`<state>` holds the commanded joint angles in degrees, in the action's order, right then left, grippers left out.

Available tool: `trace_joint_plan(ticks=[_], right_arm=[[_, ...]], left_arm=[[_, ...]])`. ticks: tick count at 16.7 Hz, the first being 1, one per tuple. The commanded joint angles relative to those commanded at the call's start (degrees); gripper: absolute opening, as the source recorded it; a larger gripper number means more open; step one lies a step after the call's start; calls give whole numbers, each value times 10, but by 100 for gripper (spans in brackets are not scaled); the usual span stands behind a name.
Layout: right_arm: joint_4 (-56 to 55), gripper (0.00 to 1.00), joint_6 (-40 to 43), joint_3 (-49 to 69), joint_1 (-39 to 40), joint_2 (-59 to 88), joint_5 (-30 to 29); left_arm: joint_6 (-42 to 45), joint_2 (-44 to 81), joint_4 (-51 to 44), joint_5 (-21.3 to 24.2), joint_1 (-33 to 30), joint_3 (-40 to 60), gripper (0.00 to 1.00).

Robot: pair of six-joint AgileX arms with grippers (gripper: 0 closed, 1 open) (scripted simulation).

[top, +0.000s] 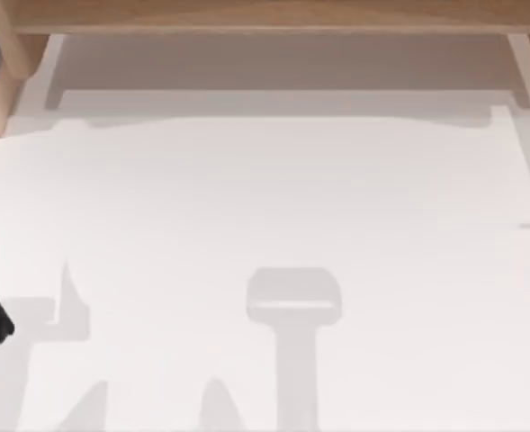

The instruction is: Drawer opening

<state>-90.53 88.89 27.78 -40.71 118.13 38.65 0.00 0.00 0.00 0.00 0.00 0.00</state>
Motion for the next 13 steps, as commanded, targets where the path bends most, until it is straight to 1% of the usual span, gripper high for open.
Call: trace_joint_plan(ticks=[7, 8, 13], right_arm=[[0, 98, 0, 0, 0, 0, 0], [0, 100, 0, 0, 0, 0, 0], [0, 100, 0, 0, 0, 0, 0]], left_arm=[[0, 0, 0, 0, 0, 0, 100], [0, 0, 0, 0, 0, 0, 100], [0, 0, 0, 0, 0, 0, 100]])
